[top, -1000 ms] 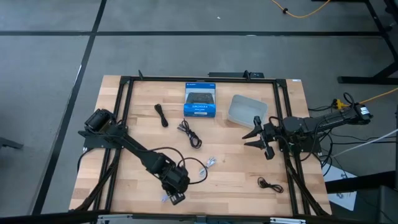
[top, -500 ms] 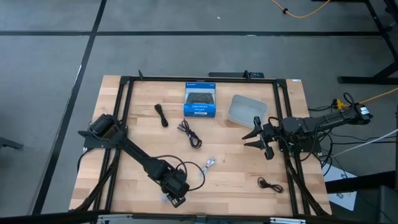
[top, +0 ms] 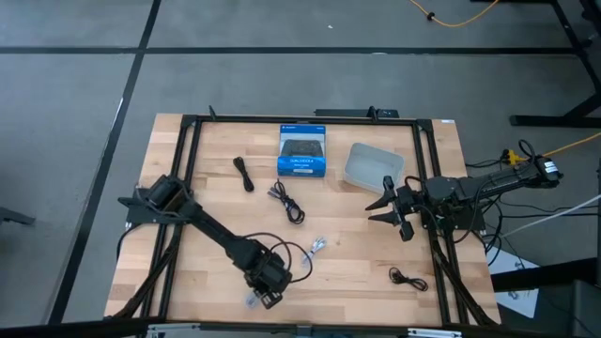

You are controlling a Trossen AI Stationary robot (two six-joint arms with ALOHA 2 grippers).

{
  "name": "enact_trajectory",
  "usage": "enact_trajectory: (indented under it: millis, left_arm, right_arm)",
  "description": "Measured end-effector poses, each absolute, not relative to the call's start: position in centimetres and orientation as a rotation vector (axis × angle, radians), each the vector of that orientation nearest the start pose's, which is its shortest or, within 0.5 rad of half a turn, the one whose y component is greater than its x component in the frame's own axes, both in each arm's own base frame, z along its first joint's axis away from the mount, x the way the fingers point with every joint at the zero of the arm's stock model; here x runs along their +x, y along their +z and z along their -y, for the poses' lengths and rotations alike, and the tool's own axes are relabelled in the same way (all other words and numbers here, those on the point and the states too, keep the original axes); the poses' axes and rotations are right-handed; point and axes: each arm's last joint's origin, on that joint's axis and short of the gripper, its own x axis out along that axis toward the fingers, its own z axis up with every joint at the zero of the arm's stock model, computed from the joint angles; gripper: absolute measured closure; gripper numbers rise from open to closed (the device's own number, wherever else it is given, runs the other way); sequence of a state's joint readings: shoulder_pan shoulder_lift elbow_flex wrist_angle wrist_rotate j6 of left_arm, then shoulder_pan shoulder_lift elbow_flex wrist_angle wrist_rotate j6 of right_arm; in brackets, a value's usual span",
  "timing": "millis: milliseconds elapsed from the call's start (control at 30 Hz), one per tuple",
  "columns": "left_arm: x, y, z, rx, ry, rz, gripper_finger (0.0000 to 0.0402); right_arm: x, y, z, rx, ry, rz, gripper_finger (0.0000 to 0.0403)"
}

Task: Pick and place USB-C Cables
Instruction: Put the gray charger cable into the gray bin

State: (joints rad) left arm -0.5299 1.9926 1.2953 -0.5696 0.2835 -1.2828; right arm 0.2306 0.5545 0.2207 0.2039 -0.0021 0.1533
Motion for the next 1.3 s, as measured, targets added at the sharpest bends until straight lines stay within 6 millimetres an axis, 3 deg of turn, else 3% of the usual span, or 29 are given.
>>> enact_trajectory:
  millis: [67,233,400,633,767,867,933,1033,1300]
  left_arm:
    - [33.0,14.2,19.5,-0.876,0.205,-1.505,0.038]
    - [34.1,15.1,17.4,-0.874,0.161,-1.481,0.039]
    - [34.8,19.5,13.8,-0.796,0.201,-1.419,0.039]
    - [37.5,26.9,3.1,-0.449,0.364,-1.146,0.039]
    - [39.8,29.3,-4.0,-0.253,0.42,-0.883,0.039]
    - [40.5,30.6,-8.9,-0.185,0.447,-0.699,0.039]
    - [41.2,31.0,-11.6,-0.164,0.426,-0.577,0.039]
    - [42.7,30.2,-14.1,-0.141,0.343,-0.45,0.039]
    - [47.9,25.9,-15.1,-0.104,0.187,-0.315,0.0391]
  right_arm:
    - [13.9,20.6,-3.3,0.14,0.222,-0.147,0.0277]
    - [13.9,20.7,-3.3,0.16,0.22,-0.146,0.0277]
    - [13.8,20.9,-3.2,0.147,0.222,-0.124,0.0277]
    - [13.5,21.3,-3.2,0.139,0.225,-0.087,0.0277]
    - [13.0,21.8,-3.2,0.144,0.261,-0.049,0.0277]
    - [12.5,22.2,-3.4,0.151,0.381,-0.021,0.0277]
    - [12.1,22.5,-3.6,0.151,0.481,-0.002,0.0277]
    - [11.6,23.0,-3.8,0.144,0.597,0.041,0.0277]
    - [11.2,23.4,-3.8,0.138,0.635,0.082,0.0277]
